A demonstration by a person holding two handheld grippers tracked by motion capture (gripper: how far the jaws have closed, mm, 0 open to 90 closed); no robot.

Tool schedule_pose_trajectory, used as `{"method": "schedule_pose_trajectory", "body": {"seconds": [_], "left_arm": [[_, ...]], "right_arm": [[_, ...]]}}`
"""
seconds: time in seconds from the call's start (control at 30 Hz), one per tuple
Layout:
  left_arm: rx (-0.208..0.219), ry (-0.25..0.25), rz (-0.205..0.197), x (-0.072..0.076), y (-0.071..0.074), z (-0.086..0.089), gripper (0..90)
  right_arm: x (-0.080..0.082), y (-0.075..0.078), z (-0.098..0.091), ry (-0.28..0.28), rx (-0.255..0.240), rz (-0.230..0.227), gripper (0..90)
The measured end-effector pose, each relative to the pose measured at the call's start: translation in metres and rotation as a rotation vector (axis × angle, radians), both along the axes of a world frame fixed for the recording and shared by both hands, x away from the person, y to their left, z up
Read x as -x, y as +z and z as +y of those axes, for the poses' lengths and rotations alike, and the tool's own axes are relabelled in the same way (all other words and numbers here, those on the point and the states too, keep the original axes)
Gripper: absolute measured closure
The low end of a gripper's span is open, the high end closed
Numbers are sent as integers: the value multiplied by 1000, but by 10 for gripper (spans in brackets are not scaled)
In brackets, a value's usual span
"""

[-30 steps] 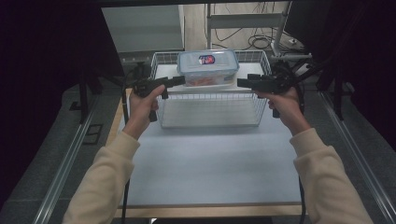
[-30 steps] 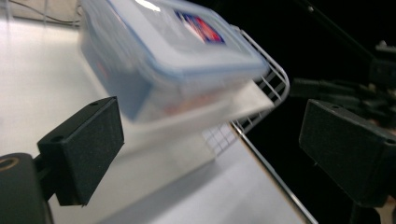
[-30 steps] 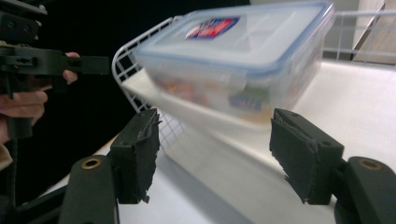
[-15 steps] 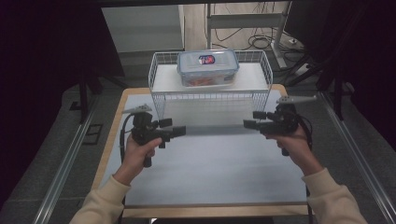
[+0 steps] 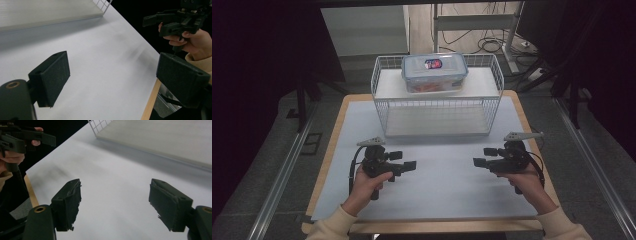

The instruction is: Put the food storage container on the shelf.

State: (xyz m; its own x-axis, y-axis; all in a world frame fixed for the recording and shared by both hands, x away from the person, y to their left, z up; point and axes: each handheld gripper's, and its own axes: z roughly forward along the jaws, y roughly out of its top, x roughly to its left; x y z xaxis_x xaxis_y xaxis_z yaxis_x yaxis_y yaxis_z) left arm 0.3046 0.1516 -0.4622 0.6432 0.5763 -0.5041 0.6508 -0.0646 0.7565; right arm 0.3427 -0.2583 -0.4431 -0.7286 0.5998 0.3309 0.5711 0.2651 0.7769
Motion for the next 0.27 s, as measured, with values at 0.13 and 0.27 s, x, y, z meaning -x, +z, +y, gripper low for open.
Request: {"method": "schedule_pose_trajectory", "body": {"seconds": [0.13,0.27], "left_arm": [[7,9,-3,0,-1,3,119],[-1,34,8,-1,-9,7,126]], "right_arm": [[1,-1,1,5,-3,-26,237],[6,-12,0,18,28,-44,221]]}}
